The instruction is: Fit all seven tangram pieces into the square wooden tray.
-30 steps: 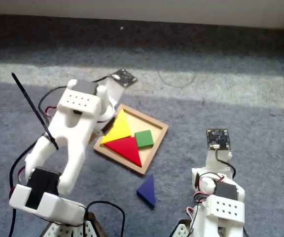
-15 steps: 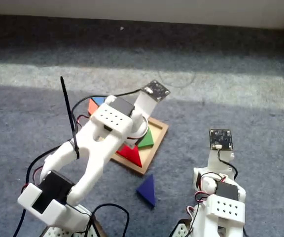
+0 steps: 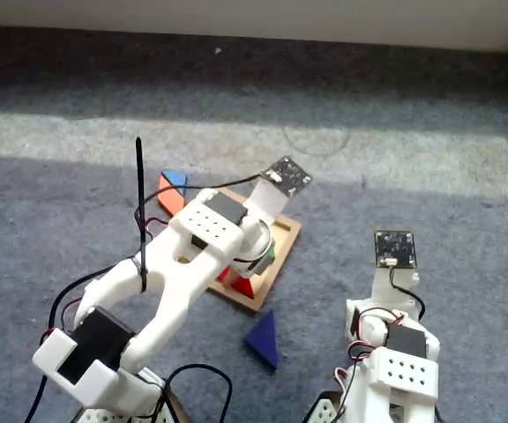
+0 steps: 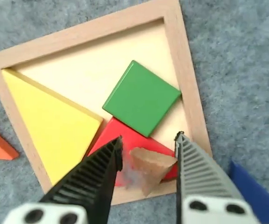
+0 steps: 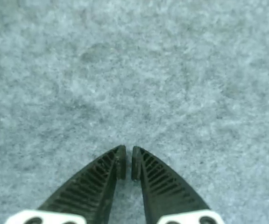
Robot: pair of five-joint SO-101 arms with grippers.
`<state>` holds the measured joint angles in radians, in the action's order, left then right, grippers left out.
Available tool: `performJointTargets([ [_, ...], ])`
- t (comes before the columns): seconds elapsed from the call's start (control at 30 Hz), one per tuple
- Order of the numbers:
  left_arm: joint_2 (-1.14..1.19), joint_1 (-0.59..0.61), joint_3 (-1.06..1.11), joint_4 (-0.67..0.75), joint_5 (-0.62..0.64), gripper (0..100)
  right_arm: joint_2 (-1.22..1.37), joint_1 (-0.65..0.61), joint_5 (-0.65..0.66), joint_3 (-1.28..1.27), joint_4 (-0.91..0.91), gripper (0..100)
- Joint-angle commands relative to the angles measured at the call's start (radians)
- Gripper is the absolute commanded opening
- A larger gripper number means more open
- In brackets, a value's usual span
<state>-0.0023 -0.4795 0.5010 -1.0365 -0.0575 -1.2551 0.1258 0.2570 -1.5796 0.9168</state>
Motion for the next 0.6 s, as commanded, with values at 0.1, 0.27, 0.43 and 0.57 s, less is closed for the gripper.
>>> performJointTargets([
  [0.1,-0.047,-0.007,-0.140,-0.115,0.051,20,-0.015,0.008,0.012,0.004,-0.021,3.5],
  [0.27,-0.047,0.038,-0.208,-0.196,0.051,20,-0.015,0.008,0.012,0.004,-0.021,3.5],
  [0.43,-0.047,0.082,-0.242,-0.253,0.051,20,-0.015,0.008,0.014,0.001,-0.038,3.5],
  [0.57,-0.047,0.082,-0.209,-0.273,0.041,20,-0.015,0.008,0.014,0.001,-0.041,3.5],
])
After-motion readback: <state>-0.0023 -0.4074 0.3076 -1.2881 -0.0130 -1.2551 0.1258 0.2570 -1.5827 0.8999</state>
